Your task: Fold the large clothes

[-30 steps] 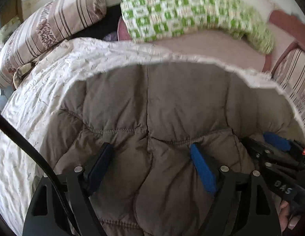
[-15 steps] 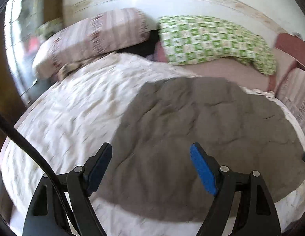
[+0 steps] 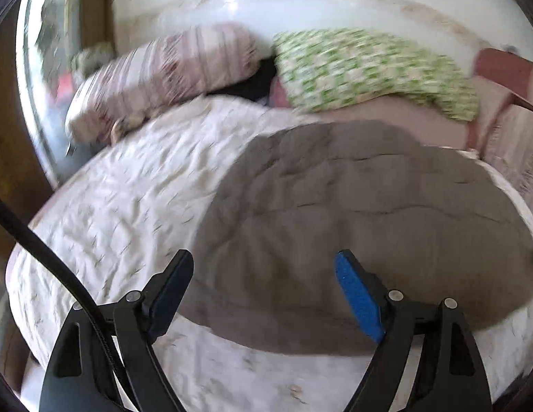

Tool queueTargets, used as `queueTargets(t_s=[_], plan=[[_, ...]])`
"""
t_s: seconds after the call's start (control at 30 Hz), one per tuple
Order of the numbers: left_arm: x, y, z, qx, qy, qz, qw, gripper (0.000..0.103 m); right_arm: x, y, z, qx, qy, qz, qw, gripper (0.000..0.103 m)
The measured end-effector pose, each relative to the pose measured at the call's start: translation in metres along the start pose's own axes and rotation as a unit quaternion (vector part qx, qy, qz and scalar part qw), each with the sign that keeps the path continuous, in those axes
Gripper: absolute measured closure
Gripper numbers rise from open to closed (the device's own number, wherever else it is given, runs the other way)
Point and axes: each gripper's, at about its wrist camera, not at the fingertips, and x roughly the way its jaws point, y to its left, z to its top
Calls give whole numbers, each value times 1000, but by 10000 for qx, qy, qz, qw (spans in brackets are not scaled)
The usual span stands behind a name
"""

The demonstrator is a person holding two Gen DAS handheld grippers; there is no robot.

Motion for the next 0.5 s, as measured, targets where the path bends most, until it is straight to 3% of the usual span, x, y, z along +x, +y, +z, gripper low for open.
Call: queueTargets(t_s=[0.1,0.27,0.33,0.5], plan=[[-12,-22,-15,169,-299,-106,9994,19,4,34,-12,-200,191,404,9988,27],[12,-45,-24,391,16,-246,9989,19,23,63,-19,-471,357,444,9973,27],[27,-50,-30,500,255,-264,9981,19,36,70,-25,-633,503,293,9963,25],[37,-56,-36,523,291,-212,9980,14,55,77,-34,-894,630,21,9940,23]])
